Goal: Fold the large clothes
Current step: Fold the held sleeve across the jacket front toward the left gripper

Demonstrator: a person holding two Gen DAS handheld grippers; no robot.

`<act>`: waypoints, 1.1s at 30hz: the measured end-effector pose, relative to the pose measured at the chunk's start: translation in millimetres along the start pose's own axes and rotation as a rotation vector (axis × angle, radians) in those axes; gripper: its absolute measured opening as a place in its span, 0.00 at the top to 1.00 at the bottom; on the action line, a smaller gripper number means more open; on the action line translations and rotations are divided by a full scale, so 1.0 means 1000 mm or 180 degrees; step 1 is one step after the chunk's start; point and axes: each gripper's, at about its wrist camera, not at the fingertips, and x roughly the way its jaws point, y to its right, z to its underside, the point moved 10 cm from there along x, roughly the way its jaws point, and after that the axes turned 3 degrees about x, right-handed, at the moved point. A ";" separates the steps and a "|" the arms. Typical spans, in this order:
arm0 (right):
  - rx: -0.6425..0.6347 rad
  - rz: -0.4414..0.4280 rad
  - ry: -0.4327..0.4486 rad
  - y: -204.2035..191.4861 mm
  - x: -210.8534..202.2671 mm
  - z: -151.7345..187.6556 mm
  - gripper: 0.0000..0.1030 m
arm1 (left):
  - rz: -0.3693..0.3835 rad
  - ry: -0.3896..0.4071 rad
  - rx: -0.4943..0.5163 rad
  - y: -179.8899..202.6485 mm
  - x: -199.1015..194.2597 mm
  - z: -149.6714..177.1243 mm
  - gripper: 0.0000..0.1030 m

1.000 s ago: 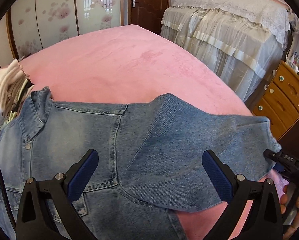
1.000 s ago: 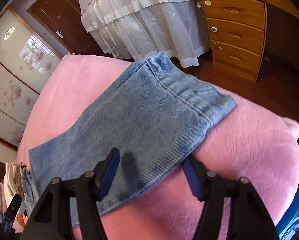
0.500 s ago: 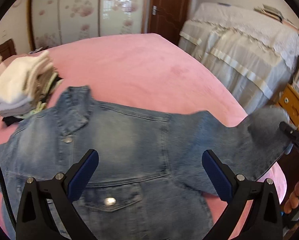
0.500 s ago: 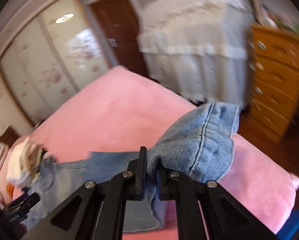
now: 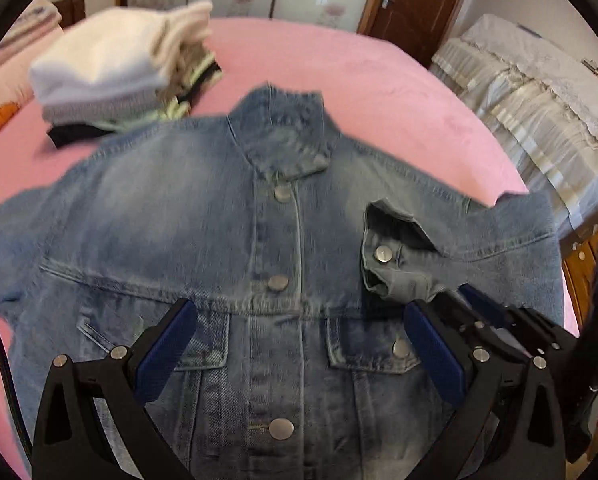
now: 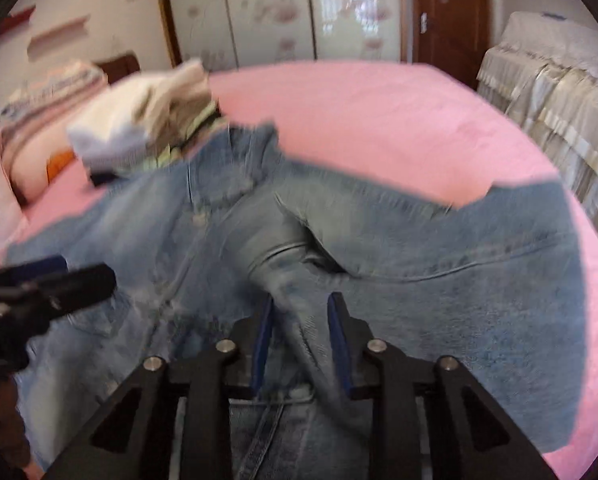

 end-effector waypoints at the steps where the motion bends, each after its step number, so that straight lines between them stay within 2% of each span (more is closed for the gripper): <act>1: 0.0070 -0.0083 -0.0068 -0.001 0.002 0.008 0.72 | 0.0078 -0.0057 -0.0013 0.000 0.006 0.005 0.00; 5: 0.0162 -0.0093 -0.0007 0.003 -0.020 0.020 0.59 | 0.0462 -0.0116 -0.0026 0.013 0.018 0.013 0.00; 10: 0.0358 -0.0052 0.0132 0.023 -0.060 0.033 0.58 | 0.1167 -0.0204 -0.0130 0.052 0.025 0.013 0.04; 11: 0.0413 -0.0065 0.0146 0.025 -0.065 0.035 0.58 | 0.1242 -0.0237 -0.0157 0.057 0.027 0.015 0.05; 12: 0.0453 -0.0073 0.0155 0.027 -0.067 0.036 0.58 | 0.1299 -0.0266 -0.0202 0.061 0.032 0.015 0.08; 14: 0.0529 -0.0079 0.0172 0.032 -0.075 0.043 0.58 | 0.1427 -0.0353 -0.0282 0.068 0.044 0.014 0.22; 18: 0.0635 -0.0035 0.0138 0.041 -0.075 0.056 0.58 | 0.1649 -0.0531 -0.0505 0.079 0.067 0.010 0.39; 21: 0.0709 -0.0020 0.0070 0.048 -0.070 0.064 0.58 | 0.1682 -0.0623 -0.0530 0.089 0.083 0.009 0.53; 22: 0.0735 -0.0017 0.0052 0.051 -0.070 0.067 0.58 | 0.1662 -0.0665 -0.0519 0.093 0.088 0.008 0.65; 23: 0.0769 -0.0006 0.0027 0.055 -0.068 0.070 0.58 | 0.1640 -0.0698 -0.0504 0.096 0.092 0.007 0.84; 25: 0.0835 0.0041 -0.0012 0.065 -0.068 0.076 0.58 | 0.1508 -0.0813 -0.0384 0.104 0.100 0.009 0.86; 27: 0.0924 0.0144 -0.0039 0.079 -0.066 0.084 0.58 | 0.1341 -0.0712 -0.0167 0.117 0.093 0.000 0.87; 31: 0.1133 0.0298 -0.0080 0.106 -0.059 0.096 0.56 | 0.1274 -0.0322 0.0079 0.143 0.050 -0.042 0.88; 33: 0.1245 0.0377 -0.0065 0.119 -0.055 0.096 0.56 | 0.1283 -0.0038 0.0112 0.154 0.022 -0.076 0.88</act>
